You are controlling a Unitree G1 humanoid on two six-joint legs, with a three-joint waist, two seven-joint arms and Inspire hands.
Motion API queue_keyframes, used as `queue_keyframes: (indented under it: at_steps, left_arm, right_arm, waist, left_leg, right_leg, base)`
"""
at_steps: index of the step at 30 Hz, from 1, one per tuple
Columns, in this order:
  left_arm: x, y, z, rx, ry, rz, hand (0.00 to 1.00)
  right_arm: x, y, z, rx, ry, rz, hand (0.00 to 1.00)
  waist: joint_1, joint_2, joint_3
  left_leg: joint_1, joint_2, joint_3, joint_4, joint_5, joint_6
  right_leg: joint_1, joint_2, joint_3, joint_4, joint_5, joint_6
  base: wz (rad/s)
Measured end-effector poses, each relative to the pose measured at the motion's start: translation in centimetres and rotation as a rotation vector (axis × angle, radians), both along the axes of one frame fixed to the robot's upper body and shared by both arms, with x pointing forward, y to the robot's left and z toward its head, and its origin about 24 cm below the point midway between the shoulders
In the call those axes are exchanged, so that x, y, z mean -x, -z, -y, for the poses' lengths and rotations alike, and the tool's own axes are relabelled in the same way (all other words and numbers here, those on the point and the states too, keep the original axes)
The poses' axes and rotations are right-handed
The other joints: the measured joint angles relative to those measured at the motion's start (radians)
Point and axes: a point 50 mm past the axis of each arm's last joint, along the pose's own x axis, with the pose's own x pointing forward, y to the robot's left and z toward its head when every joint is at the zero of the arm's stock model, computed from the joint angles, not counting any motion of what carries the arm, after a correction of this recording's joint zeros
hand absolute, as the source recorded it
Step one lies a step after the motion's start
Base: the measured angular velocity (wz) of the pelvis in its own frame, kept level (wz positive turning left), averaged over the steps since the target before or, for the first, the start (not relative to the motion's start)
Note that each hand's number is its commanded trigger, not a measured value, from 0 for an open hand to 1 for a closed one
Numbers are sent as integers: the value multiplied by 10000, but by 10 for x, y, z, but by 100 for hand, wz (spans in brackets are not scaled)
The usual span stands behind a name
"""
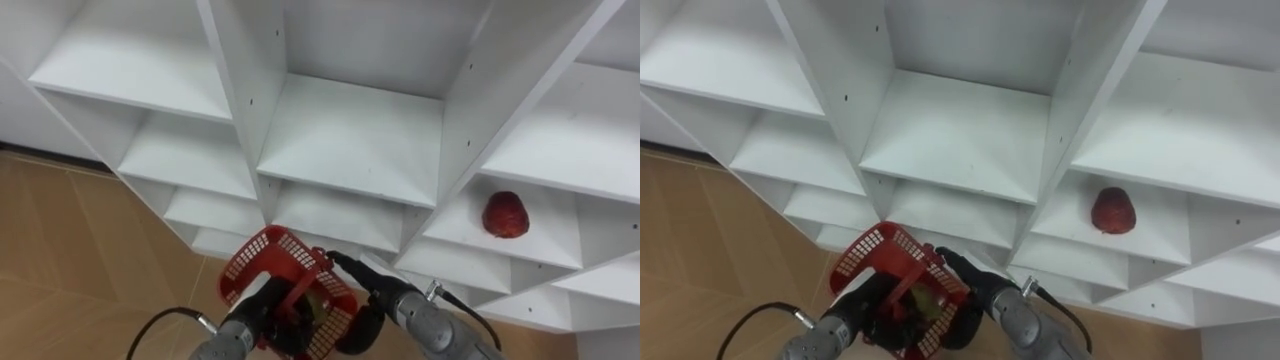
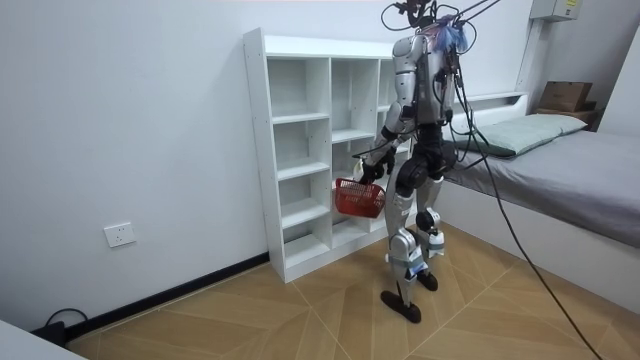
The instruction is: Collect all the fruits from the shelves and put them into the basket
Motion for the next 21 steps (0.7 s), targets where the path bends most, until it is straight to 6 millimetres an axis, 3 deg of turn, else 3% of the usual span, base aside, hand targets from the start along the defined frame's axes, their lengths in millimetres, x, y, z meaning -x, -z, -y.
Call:
queue_keyframes:
  at_steps: [13, 21]
  left_arm:
    - [9, 8, -14, -303, -333, -490, 100]
    - [22, 11, -31, -307, -1064, -578, 100]
  right_arm:
    - [7, -1, 11, -117, 261, -27, 0]
    - [30, 2, 32, -452, 1278, -39, 0]
  waist:
    - [-69, -72, -55]
    - [-292, -89, -141]
  left_leg:
    - [384, 0, 217, -124, 10, 17]
    - [1060, 25, 475, -530, 11, 21]
  right_leg:
    - [195, 31, 354, 45, -8, 14]
    - [690, 97, 550, -140, -49, 70]
  base:
    - [-5]
    - [-8]
